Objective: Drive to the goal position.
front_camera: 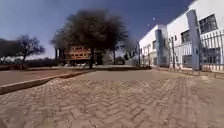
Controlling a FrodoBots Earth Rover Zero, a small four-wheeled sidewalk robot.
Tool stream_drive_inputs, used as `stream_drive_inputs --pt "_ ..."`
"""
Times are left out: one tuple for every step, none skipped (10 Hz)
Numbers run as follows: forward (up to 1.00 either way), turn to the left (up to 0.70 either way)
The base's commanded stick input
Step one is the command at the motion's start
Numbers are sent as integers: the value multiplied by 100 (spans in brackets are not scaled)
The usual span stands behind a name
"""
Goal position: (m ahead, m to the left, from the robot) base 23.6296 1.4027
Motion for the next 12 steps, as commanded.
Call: stream_drive_inputs --pt "100 0" --pt "100 0" --pt "100 0" --pt "100 0" --pt "100 0" --pt "100 0" --pt "100 0" --pt "100 0" --pt "100 0" --pt "100 0" --pt "100 0" --pt "100 0"
